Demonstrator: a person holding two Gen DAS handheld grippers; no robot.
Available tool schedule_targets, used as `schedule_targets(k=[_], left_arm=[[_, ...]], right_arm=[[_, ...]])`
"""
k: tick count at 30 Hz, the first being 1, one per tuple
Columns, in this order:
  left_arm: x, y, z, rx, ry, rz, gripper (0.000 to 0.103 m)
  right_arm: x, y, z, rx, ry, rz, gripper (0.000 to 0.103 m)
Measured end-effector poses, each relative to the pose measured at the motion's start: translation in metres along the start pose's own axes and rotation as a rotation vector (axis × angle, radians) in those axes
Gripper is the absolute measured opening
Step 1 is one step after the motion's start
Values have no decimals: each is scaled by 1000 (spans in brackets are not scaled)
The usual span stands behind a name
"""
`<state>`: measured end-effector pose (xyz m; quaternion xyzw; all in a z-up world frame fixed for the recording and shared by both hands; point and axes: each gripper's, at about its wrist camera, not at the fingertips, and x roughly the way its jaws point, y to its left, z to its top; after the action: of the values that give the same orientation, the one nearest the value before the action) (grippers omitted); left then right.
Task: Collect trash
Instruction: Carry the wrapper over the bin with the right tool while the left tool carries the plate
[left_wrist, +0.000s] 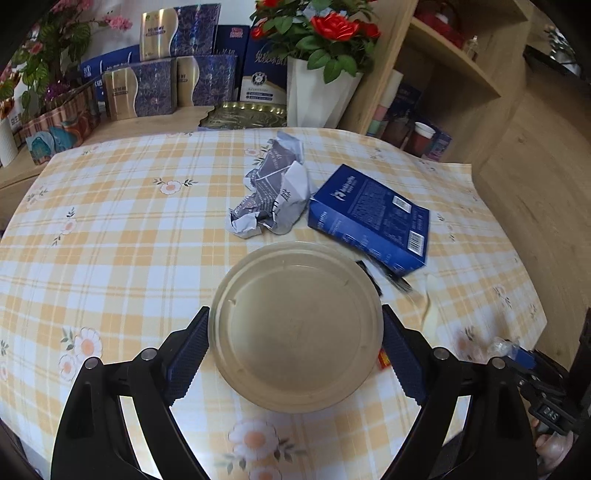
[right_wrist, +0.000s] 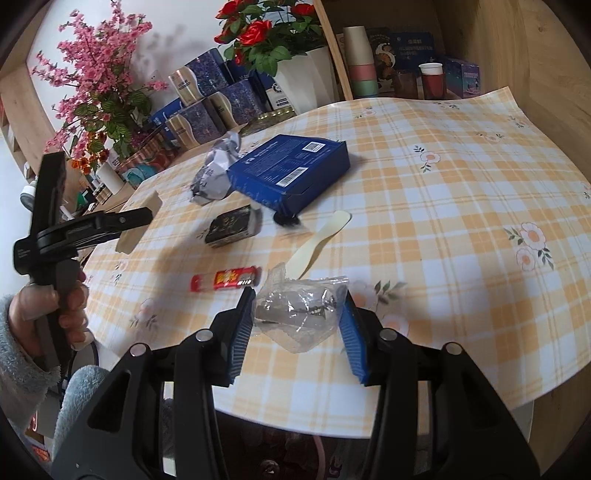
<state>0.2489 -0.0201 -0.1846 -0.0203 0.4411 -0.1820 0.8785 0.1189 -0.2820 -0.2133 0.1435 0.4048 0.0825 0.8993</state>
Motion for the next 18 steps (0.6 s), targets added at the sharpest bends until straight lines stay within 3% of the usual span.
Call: schedule_targets(k=[9,18], left_arm=[[-63,-15,-50,49,-48,1,86],[-107,-17,-93,-5,-73,4,86]], right_arm=[[-19,25,-31,-56,14,13,46],[-27,45,-71,-71,57,50,46]])
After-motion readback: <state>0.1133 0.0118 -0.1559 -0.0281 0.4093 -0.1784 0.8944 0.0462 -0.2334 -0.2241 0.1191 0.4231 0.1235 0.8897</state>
